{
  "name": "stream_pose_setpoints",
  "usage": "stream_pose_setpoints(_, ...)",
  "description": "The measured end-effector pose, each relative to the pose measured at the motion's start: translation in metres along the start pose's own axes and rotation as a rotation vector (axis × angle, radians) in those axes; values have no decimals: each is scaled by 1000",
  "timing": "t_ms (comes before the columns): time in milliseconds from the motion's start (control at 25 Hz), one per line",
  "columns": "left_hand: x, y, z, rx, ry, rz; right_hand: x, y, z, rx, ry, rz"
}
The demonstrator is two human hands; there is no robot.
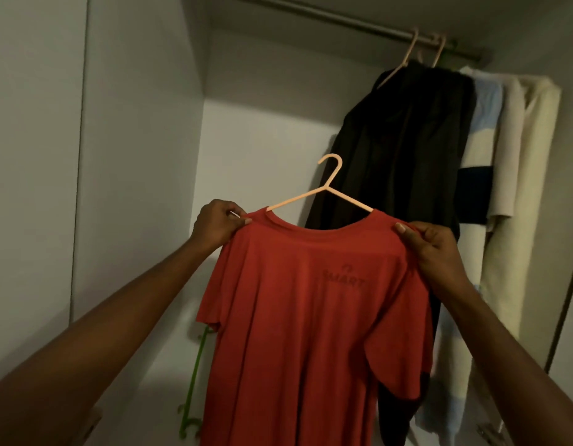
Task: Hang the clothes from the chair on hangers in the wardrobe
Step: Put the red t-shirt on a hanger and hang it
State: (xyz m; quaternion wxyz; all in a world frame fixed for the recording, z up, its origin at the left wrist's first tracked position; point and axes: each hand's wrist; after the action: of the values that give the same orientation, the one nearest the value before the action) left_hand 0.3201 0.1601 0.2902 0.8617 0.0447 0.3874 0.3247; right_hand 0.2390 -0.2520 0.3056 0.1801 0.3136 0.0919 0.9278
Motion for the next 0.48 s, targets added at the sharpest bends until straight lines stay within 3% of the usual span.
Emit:
stream_pose_setpoints(160, -18, -13, 46, -23, -38, -5, 22, 14, 34, -73, 42, -67)
stream_pose_setpoints(480, -85, -39, 143, -100, -82, -309, 54, 54, 126, -214, 117, -53)
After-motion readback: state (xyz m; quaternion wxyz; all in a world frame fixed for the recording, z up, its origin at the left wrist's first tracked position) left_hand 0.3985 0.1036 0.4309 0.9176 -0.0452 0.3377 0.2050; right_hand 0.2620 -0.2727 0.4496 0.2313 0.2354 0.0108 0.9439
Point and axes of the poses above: each hand's wrist, its own z-axis towards the middle knuckle, its own y-axis out of the back of the hand, x = y × z, and after that the axes turned 1 degree about -z, right-handed
